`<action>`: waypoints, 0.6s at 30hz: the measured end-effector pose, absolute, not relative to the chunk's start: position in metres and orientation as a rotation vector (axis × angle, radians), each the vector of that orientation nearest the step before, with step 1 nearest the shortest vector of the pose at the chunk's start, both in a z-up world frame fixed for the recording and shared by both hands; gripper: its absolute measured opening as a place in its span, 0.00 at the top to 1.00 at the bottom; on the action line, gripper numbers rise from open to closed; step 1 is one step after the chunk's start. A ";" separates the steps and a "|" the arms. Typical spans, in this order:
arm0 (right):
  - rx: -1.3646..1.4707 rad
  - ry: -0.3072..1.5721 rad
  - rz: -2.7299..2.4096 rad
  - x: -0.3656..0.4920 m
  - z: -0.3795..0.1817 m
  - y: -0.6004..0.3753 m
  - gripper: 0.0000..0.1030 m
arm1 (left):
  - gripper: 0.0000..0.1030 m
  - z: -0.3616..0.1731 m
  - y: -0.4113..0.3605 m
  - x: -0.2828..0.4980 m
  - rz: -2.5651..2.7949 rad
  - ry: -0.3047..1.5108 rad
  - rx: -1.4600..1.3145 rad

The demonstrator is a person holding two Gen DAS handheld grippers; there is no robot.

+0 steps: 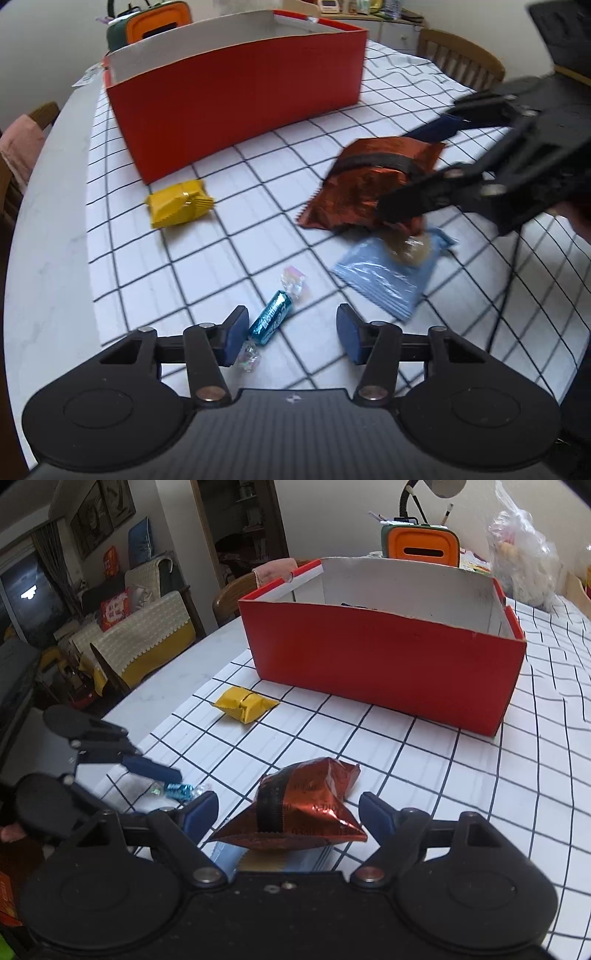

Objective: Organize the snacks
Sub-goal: 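Grasp the red foil bag with the right gripper and lift it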

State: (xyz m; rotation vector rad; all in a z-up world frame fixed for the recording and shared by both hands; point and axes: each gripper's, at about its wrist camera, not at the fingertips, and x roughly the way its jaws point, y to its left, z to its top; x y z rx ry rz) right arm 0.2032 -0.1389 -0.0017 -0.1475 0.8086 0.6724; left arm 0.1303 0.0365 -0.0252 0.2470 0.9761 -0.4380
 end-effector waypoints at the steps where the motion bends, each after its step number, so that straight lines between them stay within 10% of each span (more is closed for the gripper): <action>1: -0.163 0.811 0.666 0.204 -0.003 -0.136 0.20 | 0.55 -0.025 0.034 0.129 -0.440 0.975 0.249; 18: -0.290 0.795 0.593 0.204 -0.015 -0.116 0.51 | 0.89 -0.023 0.030 0.126 -0.352 0.928 0.174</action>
